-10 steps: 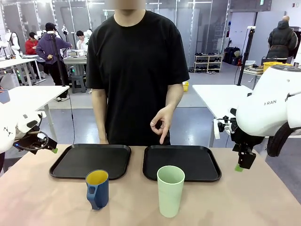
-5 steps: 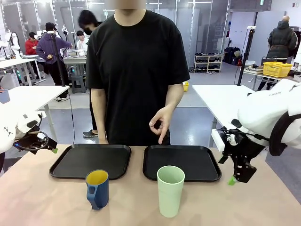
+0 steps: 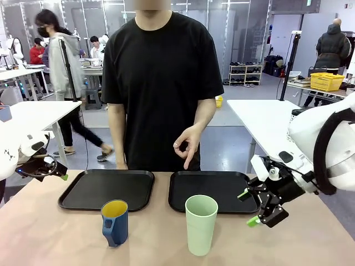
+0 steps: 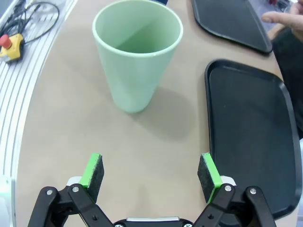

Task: Sort and store the cups by type.
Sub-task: Pick up the Reusable plastic cup.

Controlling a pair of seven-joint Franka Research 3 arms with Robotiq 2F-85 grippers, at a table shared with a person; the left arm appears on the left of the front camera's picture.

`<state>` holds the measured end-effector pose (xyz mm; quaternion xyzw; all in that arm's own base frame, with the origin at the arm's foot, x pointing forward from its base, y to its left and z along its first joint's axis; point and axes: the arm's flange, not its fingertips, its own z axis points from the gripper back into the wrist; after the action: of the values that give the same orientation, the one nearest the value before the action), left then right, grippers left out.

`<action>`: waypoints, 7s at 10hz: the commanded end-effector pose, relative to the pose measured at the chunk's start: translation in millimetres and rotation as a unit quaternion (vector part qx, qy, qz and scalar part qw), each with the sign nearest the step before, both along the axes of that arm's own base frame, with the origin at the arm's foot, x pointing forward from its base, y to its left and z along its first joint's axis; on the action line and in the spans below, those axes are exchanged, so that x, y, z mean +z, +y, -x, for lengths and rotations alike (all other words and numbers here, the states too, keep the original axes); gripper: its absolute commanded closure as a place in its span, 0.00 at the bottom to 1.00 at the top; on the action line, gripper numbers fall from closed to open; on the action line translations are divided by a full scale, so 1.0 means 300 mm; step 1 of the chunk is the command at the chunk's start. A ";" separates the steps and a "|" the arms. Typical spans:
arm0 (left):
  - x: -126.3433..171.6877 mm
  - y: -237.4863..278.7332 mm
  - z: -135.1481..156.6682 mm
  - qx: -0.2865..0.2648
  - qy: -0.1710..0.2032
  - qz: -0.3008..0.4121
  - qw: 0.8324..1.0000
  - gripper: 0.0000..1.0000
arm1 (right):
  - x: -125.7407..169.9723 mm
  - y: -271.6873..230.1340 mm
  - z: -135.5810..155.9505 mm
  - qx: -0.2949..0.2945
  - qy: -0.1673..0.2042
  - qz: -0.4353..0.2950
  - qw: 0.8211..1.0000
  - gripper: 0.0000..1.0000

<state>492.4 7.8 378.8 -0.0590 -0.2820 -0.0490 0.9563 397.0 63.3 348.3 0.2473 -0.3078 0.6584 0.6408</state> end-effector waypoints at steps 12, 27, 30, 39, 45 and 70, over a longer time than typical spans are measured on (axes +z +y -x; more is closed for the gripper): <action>0.005 0.001 -0.001 0.000 -0.001 0.000 1.000 0.00 | -0.220 0.031 -0.069 0.023 -0.015 -0.204 0.979 0.00; 0.005 0.001 -0.001 0.000 -0.001 0.000 1.000 0.00 | -0.335 0.153 -0.101 0.142 0.023 -0.249 0.958 0.00; 0.005 0.001 -0.001 0.000 -0.001 0.000 1.000 0.00 | -0.376 0.181 -0.107 0.134 0.023 -0.249 0.959 0.00; 0.005 0.001 -0.001 0.000 -0.001 0.000 1.000 0.00 | -0.449 0.258 -0.114 0.166 0.044 -0.281 0.944 0.00; 0.005 0.001 -0.001 0.000 -0.001 0.000 1.000 0.00 | -0.484 0.320 -0.096 0.199 0.068 -0.292 0.933 0.00; 0.005 0.001 -0.001 0.000 -0.001 0.000 1.000 0.00 | -0.189 0.335 -0.131 0.180 0.046 -0.287 0.940 0.52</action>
<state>492.3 7.9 378.7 -0.0590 -0.2819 -0.0490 0.9564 441.8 163.4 285.4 0.5061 -0.3986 0.6417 0.4162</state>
